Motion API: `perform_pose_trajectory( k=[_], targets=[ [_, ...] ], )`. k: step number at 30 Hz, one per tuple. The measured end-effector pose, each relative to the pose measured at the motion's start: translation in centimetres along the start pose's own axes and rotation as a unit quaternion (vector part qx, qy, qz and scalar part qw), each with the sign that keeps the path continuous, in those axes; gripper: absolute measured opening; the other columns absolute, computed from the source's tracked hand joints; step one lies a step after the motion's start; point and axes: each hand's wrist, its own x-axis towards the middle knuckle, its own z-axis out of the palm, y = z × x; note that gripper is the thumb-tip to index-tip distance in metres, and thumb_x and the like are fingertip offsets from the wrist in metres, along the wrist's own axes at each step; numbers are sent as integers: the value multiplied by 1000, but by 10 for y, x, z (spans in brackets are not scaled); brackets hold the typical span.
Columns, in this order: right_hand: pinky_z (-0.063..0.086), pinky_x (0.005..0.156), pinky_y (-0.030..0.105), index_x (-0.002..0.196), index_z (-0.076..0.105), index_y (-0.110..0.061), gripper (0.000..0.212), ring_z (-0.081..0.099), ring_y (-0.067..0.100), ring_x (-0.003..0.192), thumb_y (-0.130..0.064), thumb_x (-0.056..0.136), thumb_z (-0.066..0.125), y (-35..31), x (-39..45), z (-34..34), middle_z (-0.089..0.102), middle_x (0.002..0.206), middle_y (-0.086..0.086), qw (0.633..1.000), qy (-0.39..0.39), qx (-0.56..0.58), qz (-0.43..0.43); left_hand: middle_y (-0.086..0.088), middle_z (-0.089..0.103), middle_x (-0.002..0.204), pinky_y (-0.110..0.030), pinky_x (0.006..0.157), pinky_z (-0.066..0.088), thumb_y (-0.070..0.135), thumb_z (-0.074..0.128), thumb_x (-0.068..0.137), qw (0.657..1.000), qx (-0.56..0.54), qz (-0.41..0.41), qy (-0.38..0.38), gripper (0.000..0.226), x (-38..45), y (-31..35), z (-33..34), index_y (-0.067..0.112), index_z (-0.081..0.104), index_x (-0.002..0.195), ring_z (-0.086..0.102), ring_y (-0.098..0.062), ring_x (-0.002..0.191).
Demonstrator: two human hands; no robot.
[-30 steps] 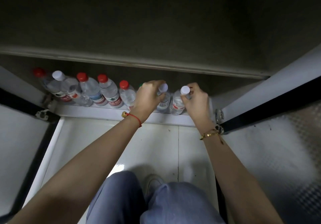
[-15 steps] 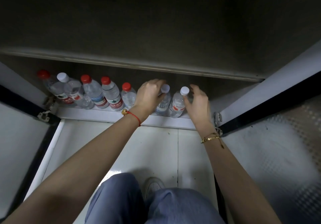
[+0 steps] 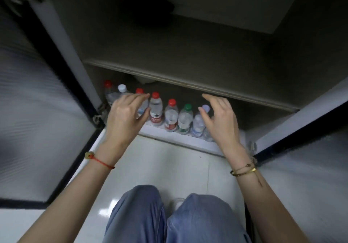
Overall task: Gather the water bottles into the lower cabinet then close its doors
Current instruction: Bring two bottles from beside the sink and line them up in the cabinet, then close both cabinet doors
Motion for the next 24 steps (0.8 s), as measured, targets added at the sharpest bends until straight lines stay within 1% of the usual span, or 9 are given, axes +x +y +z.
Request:
perform_pose_trajectory(
  k=[3,5,8,11,15,20,24],
  targets=[
    [44,98,30,128,58,-12,36,55,17,115,-24,94,61,-51,20,-4,64,121,4,997,8,25,-68,-8,70,116,-45,87,51,18,69,86,997,29,-33,58,35,-15,-25,-54,13,66,121,64,-30,105],
    [43,98,27,129,57,-12,37,53,15,116,-24,94,60,-88,33,-6,63,121,4,992,12,56,-115,-7,70,115,-44,87,51,18,68,86,992,51,-51,101,34,-27,-36,-90,13,66,120,64,-30,104],
    [45,100,27,129,58,-11,37,53,14,117,-22,94,61,-148,51,-9,63,120,5,975,25,107,-192,-7,70,116,-41,90,46,20,68,89,980,103,-72,157,34,-48,-42,-145,12,67,122,64,-29,105],
    [46,101,31,128,59,-9,36,55,18,117,-21,94,61,-209,66,-14,64,120,6,947,47,161,-273,-5,70,117,-41,95,47,20,69,90,963,151,-96,202,34,-71,-47,-194,12,66,123,64,-26,108],
    [45,100,35,125,60,-6,36,57,22,113,-20,93,63,-288,77,-21,65,117,6,904,75,205,-368,-6,71,117,-46,94,49,21,64,94,935,216,-111,259,31,-96,-58,-250,11,66,123,65,-29,109],
    [47,98,36,126,60,-6,36,57,22,114,-20,93,62,-375,81,-28,65,118,6,861,88,229,-445,-5,70,116,-46,93,51,19,64,94,897,270,-148,317,30,-127,-68,-307,11,66,123,65,-28,108],
    [47,99,34,126,59,-6,36,57,23,114,-18,92,61,-429,81,-29,64,119,7,836,104,235,-485,-5,70,114,-42,91,50,20,62,95,862,304,-190,359,28,-153,-75,-336,11,66,122,64,-27,107]
  ],
)
